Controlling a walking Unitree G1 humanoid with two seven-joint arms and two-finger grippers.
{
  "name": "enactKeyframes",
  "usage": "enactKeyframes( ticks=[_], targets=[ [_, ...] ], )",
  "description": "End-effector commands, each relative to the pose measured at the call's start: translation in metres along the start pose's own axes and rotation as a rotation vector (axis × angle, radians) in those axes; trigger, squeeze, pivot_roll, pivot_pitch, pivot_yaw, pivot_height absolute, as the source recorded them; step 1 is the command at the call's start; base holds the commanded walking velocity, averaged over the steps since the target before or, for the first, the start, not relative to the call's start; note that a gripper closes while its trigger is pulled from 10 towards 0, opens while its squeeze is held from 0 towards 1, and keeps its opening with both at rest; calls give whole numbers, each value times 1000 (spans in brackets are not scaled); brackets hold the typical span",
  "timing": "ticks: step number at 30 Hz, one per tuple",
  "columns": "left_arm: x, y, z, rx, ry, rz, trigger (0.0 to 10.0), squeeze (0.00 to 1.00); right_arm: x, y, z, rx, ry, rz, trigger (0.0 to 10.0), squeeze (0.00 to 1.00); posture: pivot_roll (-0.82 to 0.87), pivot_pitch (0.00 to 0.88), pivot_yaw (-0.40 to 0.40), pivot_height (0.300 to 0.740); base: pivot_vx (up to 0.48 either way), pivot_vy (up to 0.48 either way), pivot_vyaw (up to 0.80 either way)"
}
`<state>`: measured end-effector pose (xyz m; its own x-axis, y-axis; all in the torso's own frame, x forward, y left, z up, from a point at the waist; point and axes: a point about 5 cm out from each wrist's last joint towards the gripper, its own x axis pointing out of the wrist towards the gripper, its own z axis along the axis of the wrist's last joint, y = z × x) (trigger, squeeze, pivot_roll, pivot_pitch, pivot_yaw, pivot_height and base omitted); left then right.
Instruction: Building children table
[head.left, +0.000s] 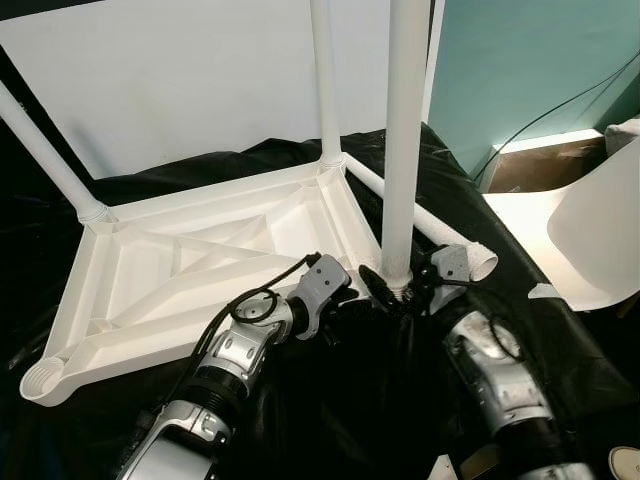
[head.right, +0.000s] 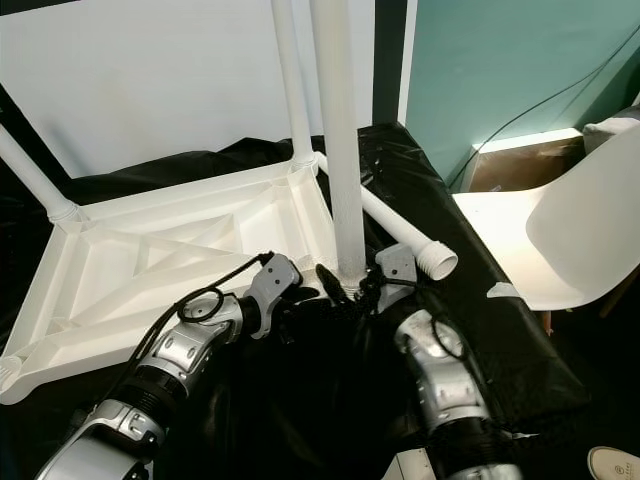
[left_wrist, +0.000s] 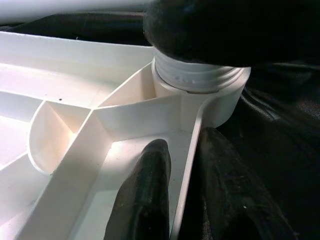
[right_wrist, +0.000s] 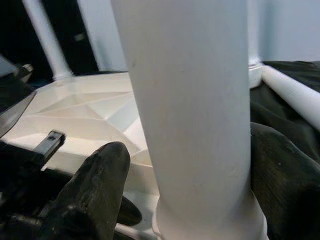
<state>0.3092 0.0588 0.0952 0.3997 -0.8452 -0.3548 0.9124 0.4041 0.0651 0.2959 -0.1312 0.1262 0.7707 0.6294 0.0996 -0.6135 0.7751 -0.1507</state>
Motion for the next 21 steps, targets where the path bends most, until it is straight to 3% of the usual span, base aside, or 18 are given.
enactKeyframes(
  ticks=[1,5,9,10,11,15,21],
  targets=[
    [2,-12,-29,-62,123,-61,10000,0,7,5,3,-4,0,110,10000,0,18,0,81,740,0,0,0],
    [3,-13,-29,-64,120,-58,10000,0,7,-10,8,-49,31,159,10000,0,21,0,76,740,0,0,0],
    [2,-13,-29,-65,119,-58,10000,0,8,-15,10,-78,48,190,10000,0,18,0,77,740,0,0,0],
    [2,-14,-29,-65,119,-60,10000,0,8,-16,9,-80,67,218,5373,0,16,0,77,740,0,0,0],
    [3,-14,-29,-64,119,-61,10000,0,7,-17,8,-78,79,248,0,0,16,0,77,740,0,0,0],
    [5,-15,-27,-64,115,-65,10000,0,2,-12,6,-41,98,315,0,0,12,0,70,740,0,0,0],
    [9,-18,-25,-67,104,-72,10000,0,-5,-5,-1,4,117,300,0,0,-5,0,73,740,0,0,0]
  ],
)
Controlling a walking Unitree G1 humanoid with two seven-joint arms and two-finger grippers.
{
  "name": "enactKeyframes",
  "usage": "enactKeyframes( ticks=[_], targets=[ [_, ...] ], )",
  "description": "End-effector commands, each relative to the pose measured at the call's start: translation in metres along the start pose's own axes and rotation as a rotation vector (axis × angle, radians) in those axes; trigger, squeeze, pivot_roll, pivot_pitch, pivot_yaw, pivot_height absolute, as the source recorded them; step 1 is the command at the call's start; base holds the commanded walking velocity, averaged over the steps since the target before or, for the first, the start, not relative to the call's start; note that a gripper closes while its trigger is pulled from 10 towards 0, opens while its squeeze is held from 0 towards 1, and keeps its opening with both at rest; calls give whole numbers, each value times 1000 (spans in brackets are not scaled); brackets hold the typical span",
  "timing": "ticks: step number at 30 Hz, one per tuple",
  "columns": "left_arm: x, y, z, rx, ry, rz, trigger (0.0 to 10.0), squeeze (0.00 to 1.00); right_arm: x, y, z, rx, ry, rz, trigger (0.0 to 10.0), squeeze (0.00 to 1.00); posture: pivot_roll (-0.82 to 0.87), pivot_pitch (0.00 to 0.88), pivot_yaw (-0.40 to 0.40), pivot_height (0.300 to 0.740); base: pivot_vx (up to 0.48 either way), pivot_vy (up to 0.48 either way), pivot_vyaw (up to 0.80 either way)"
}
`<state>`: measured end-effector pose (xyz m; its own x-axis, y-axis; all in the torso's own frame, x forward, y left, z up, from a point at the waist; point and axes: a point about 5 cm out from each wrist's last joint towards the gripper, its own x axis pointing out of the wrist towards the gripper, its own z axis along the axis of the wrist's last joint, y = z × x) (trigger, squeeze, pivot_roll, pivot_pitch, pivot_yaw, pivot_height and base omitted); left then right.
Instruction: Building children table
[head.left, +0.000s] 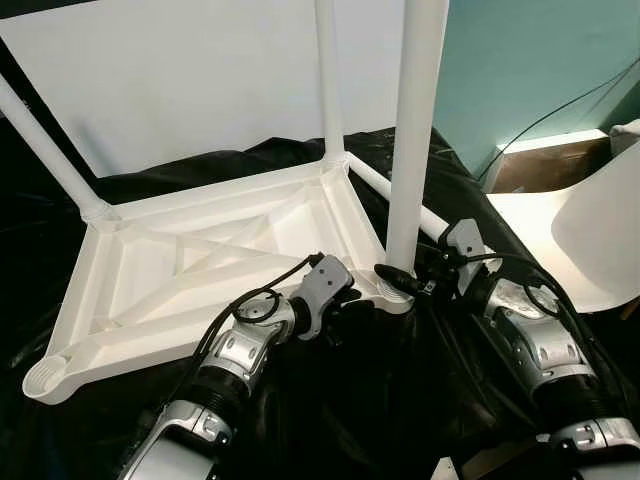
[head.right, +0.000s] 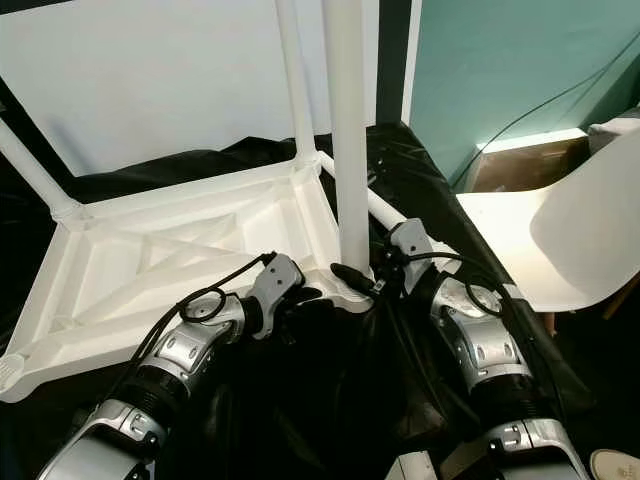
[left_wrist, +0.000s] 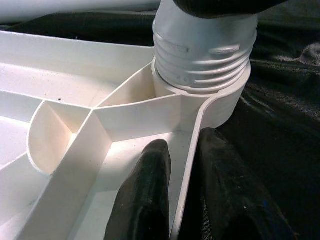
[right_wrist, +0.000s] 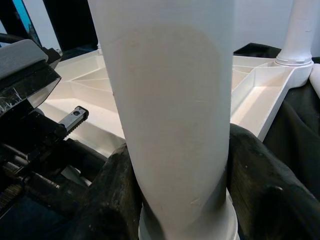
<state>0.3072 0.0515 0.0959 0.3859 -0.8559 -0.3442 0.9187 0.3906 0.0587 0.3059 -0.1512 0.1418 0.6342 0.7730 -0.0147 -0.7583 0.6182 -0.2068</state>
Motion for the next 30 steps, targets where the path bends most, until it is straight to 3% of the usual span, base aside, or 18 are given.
enactKeyframes(
  ticks=[1,5,7,8,9,10,12,21,22,24,25,30],
  targets=[
    [4,-14,-27,-67,113,-58,10000,0,3,22,-14,66,31,78,0,0,-6,0,74,740,0,0,0],
    [7,-16,-27,-66,112,-63,10000,0,0,28,-20,111,24,15,0,0,-3,0,83,740,0,0,0],
    [6,-15,-26,-62,112,-67,10000,0,2,32,-22,124,10,-56,0,0,-5,0,83,740,0,0,0],
    [5,-14,-25,-61,110,-72,10000,0,5,35,-21,121,-32,-150,0,0,-5,0,86,740,0,0,0],
    [5,-14,-25,-61,110,-72,10000,0,5,35,-21,121,-32,-150,0,0,-5,0,86,740,0,0,0],
    [2,-11,-26,-59,117,-64,10000,0,5,37,-11,103,-153,-381,0,0,-1,0,89,740,0,0,0],
    [1,-10,-26,-61,119,-61,10000,0,6,44,-11,121,-173,-413,0,0,-1,0,90,740,0,0,0],
    [3,-10,-25,-59,115,-59,10000,0,9,45,-14,162,-151,-449,0,0,7,0,83,740,0,0,0],
    [3,-10,-24,-63,110,-54,10000,0,11,48,-15,172,-129,-404,5137,0,5,0,84,740,0,0,0],
    [3,-10,-24,-63,110,-54,10000,0,11,48,-15,172,-129,-404,5137,0,5,0,84,740,0,0,0],
    [3,-11,-26,-65,111,-55,10000,0,12,48,-16,178,-122,-362,10000,1000,-4,0,82,740,0,0,0],
    [4,-13,-28,-68,115,-59,10000,0,12,50,-16,115,-87,-205,10000,1000,-16,0,82,740,0,0,0]
  ],
)
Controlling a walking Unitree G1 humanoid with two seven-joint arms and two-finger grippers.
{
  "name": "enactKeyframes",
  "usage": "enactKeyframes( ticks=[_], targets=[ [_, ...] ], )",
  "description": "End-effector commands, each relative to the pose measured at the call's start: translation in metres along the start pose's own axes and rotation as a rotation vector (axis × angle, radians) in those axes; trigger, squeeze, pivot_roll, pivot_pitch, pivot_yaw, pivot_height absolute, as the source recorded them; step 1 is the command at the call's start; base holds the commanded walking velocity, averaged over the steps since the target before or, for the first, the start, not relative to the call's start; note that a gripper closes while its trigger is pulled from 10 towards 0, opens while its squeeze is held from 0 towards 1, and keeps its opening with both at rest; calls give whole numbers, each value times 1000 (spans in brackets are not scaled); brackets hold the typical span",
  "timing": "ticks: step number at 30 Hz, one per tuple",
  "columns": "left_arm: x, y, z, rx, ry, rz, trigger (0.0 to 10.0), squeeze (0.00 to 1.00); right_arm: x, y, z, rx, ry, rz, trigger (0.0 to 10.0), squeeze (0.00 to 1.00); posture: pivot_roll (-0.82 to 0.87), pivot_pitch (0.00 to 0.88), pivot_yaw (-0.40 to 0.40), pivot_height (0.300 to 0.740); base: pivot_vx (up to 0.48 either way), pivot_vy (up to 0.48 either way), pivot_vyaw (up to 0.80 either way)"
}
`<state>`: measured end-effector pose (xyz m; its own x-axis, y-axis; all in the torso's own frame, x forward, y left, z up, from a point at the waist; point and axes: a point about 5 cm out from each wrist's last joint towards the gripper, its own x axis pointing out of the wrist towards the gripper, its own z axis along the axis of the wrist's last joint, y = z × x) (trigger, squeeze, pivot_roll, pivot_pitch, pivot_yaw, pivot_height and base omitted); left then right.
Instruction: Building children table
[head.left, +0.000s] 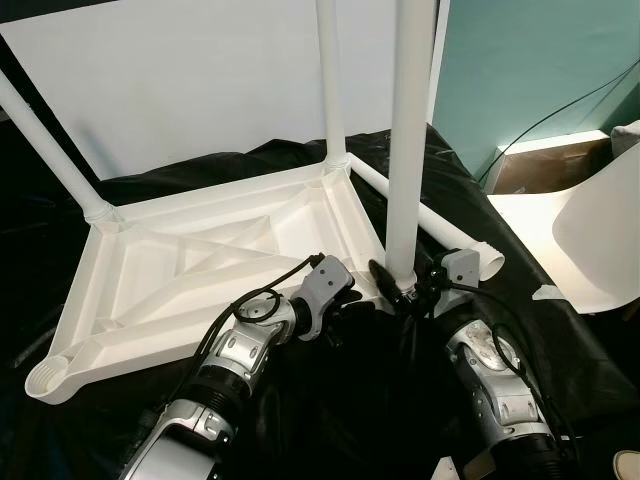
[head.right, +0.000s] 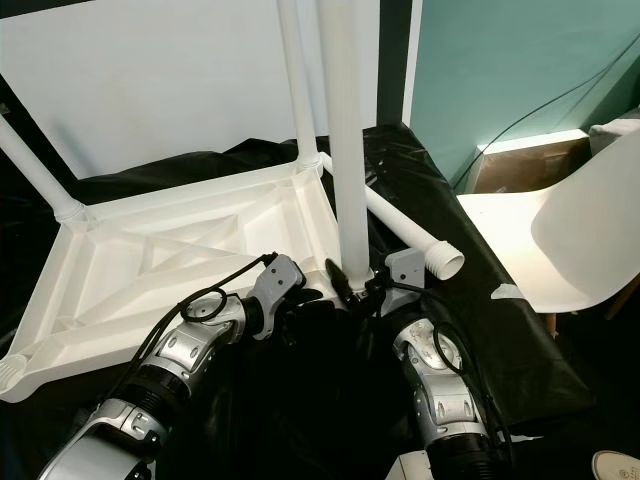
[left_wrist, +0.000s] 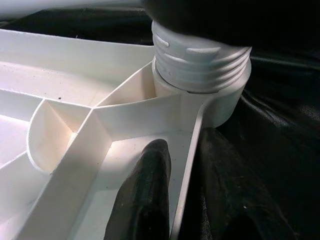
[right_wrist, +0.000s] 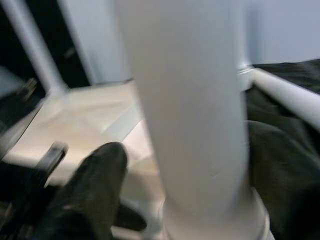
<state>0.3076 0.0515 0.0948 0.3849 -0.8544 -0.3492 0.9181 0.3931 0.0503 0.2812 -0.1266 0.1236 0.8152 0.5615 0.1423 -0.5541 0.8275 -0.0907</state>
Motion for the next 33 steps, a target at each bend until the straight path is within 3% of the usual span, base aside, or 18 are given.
enactKeyframes(
  ticks=[1,2,12,14,15,23,26,29,31,33],
  targets=[
    [4,-13,-27,-60,110,-58,10000,0,4,13,-7,18,33,93,10000,1000,-16,0,82,740,0,0,0],
    [5,-13,-26,-59,108,-60,10000,0,4,8,-5,-10,41,146,10000,0,-26,0,81,740,0,0,0],
    [12,-16,-22,-51,100,-82,10000,0,8,-24,6,-107,110,322,10000,0,-44,0,92,740,0,0,0],
    [12,-16,-23,-50,102,-85,10000,0,9,-29,4,-107,143,360,9490,0,-42,0,91,740,0,0,0],
    [11,-16,-23,-50,103,-85,10000,0,7,-28,3,-107,157,404,0,0,-38,0,92,740,0,0,0],
    [9,-14,-24,-48,107,-81,10000,0,5,-29,0,-76,185,471,0,0,-30,0,92,740,0,0,0],
    [8,-14,-25,-48,109,-80,10000,0,5,-19,-5,-25,160,417,0,0,-24,0,93,740,0,0,0],
    [8,-14,-25,-49,109,-80,10000,0,5,-10,-8,-38,137,379,0,0,-24,0,93,740,0,0,0],
    [9,-14,-26,-49,110,-81,10000,0,6,-1,-12,-9,100,230,0,0,-27,0,93,740,0,0,0],
    [9,-14,-26,-49,110,-81,10000,0,6,1,-13,6,89,162,0,0,-27,0,93,740,0,0,0]
  ],
)
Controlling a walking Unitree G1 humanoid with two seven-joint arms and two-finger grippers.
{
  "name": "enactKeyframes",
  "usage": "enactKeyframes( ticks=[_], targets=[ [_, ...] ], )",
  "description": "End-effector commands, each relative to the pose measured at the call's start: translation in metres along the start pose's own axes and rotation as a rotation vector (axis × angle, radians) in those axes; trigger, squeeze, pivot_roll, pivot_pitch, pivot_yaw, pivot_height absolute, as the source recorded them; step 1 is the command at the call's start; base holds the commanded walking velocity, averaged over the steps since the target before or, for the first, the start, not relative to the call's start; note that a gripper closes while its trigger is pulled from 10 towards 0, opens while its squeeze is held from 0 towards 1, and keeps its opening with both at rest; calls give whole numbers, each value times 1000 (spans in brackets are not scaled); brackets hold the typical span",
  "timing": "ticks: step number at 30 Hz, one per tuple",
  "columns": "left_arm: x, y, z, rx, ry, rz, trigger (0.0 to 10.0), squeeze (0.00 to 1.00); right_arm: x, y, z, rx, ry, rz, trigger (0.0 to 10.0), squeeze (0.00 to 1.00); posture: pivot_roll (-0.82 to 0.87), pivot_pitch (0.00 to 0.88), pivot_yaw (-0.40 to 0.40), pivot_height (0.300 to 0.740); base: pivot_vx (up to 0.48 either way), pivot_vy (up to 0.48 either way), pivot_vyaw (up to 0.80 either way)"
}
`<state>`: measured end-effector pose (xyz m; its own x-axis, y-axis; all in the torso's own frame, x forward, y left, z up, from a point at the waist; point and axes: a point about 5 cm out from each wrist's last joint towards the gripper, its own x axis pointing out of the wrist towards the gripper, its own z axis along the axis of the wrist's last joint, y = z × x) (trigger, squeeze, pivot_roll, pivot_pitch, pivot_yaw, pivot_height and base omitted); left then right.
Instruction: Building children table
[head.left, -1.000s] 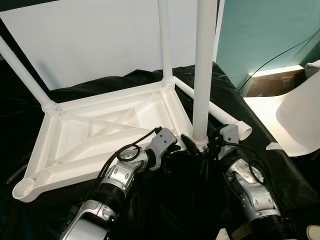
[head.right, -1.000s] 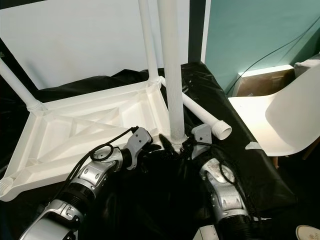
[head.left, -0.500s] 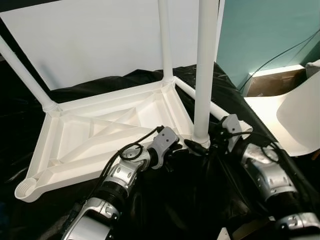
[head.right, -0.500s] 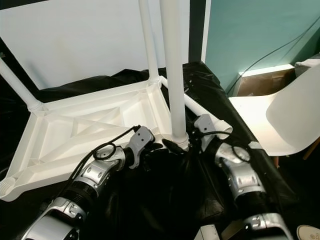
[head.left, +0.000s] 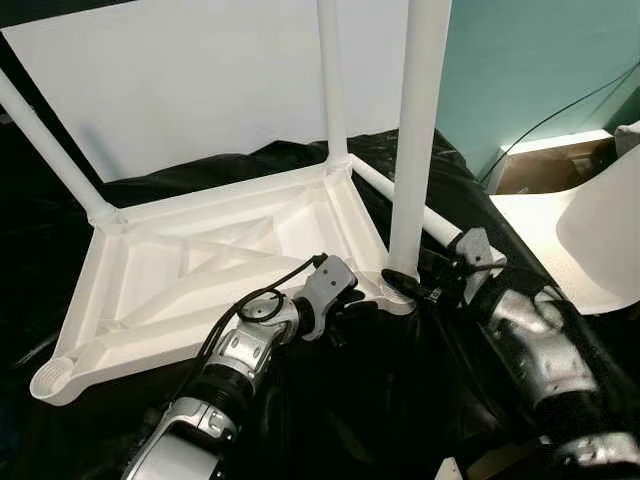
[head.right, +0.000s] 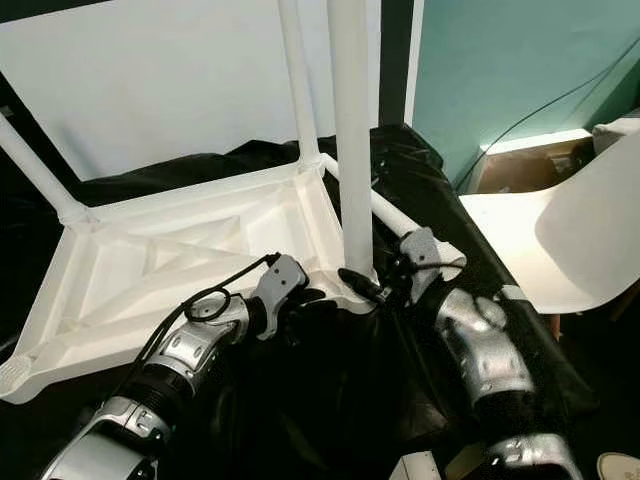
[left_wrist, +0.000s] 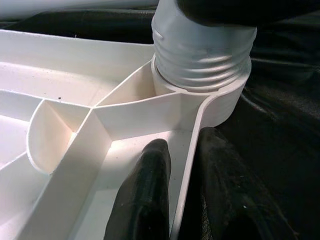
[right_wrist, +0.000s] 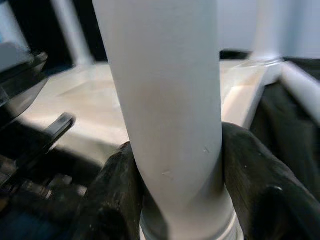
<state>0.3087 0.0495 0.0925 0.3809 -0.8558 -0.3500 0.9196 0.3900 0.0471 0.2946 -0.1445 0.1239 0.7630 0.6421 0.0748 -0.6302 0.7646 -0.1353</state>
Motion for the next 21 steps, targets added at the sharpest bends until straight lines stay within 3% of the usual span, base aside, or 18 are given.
enactKeyframes(
  ticks=[1,4,14,15,16,17,21],
  targets=[
    [6,-14,-24,-48,108,-76,10000,0,8,23,-13,56,28,-25,0,0,-27,0,93,740,0,0,0],
    [5,-14,-24,-51,104,-71,10000,0,5,24,-17,76,22,-209,0,0,-21,0,89,740,0,0,0],
    [5,-13,-25,-55,104,-65,10000,0,2,25,-20,78,46,-289,0,0,-22,0,87,740,0,0,0],
    [6,-13,-25,-55,103,-66,10000,0,3,26,-19,72,50,-274,3098,0,-25,0,84,740,0,0,0],
    [6,-13,-24,-56,101,-66,10000,0,4,27,-18,67,51,-248,10000,0,-23,0,82,740,0,0,0],
    [7,-13,-23,-56,99,-66,10000,0,5,28,-17,75,46,-209,10000,1000,-22,0,81,740,0,0,0],
    [7,-13,-23,-56,100,-63,10000,0,9,28,-12,65,34,-122,10000,1000,-26,0,82,740,0,0,0]
  ],
)
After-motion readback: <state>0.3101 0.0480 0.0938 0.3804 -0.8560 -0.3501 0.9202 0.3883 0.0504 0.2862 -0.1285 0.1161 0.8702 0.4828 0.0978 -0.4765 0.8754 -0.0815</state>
